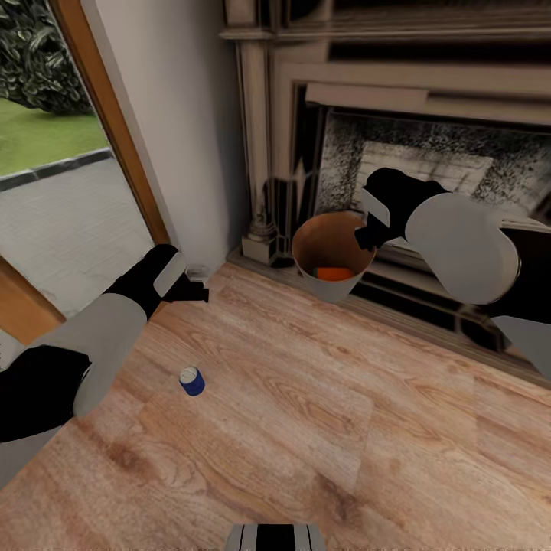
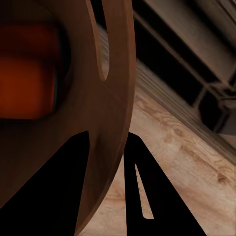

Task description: Put the three can of soda from the living room inside the tash can in the kitchen.

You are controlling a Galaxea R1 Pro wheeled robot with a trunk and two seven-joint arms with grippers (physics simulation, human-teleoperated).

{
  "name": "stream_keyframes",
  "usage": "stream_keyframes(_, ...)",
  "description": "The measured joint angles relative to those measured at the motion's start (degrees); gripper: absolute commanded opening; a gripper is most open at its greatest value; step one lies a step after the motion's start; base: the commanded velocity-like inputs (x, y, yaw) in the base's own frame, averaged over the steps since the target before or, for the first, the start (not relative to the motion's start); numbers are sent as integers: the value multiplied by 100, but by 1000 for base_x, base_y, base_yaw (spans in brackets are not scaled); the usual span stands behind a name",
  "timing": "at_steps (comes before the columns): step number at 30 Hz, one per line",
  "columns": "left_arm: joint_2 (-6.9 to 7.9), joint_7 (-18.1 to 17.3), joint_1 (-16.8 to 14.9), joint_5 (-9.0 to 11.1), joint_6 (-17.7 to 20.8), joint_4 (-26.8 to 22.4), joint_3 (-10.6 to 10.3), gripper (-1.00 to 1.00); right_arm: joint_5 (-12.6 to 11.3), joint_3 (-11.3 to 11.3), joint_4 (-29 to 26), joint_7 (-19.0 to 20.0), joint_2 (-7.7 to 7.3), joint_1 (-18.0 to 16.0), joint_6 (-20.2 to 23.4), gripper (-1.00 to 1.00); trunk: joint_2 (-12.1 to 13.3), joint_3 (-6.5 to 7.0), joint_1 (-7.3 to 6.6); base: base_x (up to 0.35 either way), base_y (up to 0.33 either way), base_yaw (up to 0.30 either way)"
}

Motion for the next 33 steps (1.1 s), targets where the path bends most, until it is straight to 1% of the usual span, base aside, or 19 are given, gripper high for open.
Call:
stream_keyframes(4,3,-24,2,3,-187,15,0,100,17,8,5,0,0,-22,1,-100,-5,-124,10,0,0,0)
stream_keyframes(14,6,-31,10,-2,-296,137,0,100,14,-1,6,0,41,-48,0,-100,-19,-435,36,0,0,0)
stream_keyframes(18,5,-31,10,-9,-385,142,0,100,15,-8,4,0,56,-145,0,-100,-24,-559,46,0,0,0)
stream_keyframes(23,3,-31,17,-9,-413,143,-7,100,29,21,13,0,63,-266,1,-100,-31,-714,59,0,0,0)
stream_keyframes(25,4,-25,18,-10,-417,144,-8,100,51,-16,4,1,62,-348,1,-100,-34,-776,63,0,0,0)
stream_keyframes(26,3,-17,18,-9,-416,143,-8,100,23,23,16,0,62,-356,1,-100,-35,-808,67,0,0,0)
stream_keyframes(33,10,25,19,-2,-417,143,-9,100,27,29,10,0,58,-398,1,-100,-45,-1025,85,0,0,0)
